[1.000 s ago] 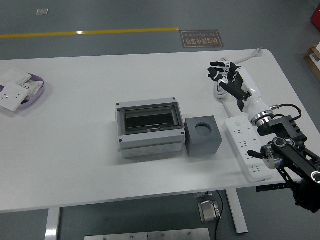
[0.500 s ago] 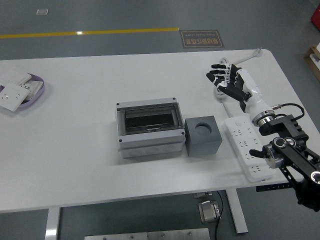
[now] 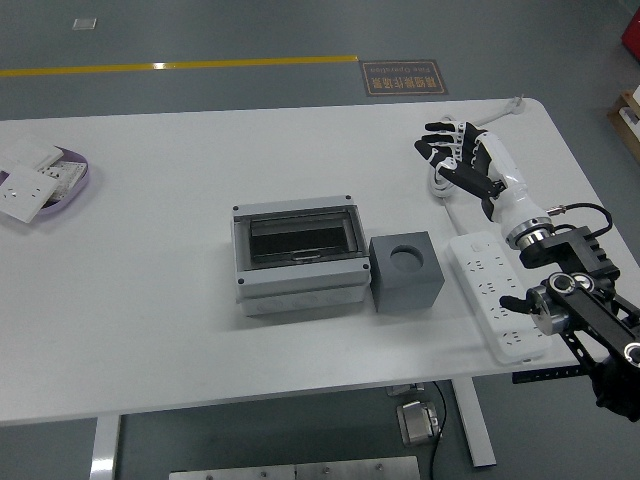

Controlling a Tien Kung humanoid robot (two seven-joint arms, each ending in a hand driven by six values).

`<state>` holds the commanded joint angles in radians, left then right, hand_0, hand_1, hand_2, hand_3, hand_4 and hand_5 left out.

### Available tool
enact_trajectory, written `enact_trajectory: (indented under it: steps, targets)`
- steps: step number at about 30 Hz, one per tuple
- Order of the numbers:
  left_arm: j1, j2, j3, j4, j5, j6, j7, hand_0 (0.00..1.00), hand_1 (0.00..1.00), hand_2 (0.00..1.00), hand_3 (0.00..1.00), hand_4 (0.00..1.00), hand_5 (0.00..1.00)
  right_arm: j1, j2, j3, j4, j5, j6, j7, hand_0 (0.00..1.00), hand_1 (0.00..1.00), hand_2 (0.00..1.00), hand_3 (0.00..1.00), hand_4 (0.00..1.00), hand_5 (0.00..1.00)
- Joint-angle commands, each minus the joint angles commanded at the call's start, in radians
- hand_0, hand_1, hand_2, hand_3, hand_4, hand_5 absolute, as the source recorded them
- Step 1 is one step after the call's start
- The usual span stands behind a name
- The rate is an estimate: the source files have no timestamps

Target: Pick up the cylinder from the cube,place it in the box,flap close box

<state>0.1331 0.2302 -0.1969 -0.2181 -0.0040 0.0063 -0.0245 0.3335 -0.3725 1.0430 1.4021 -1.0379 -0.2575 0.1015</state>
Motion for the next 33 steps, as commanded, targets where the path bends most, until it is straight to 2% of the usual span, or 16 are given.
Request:
enact_trajectory:
  steps: [15,27,33]
  targets:
    - [0.017,-0.004,0.018,-0.006,-0.008,0.002,0.0,0.629,0.647,0.625,0.668,0.722,0.253,-0.001,0.013,-0.002,0.0,0.063,0.02,0.046,0.749,0.645,0.646,0.669,0.942,0.442]
    - [0.017,-0.01,0.011,-0.008,-0.005,0.002,0.0,0.629,0.647,0.625,0.668,0.722,0.253,-0.002,0.017,0.004,-0.005,0.157,-0.007,0.139,0.748,0.642,0.637,0.652,0.942,0.446]
    - [0.018,-0.011,0.012,-0.007,-0.008,0.002,0.0,0.629,0.647,0.625,0.668,0.722,0.253,-0.002,0.029,-0.001,-0.008,0.173,-0.01,0.137,0.742,0.633,0.625,0.63,0.935,0.447]
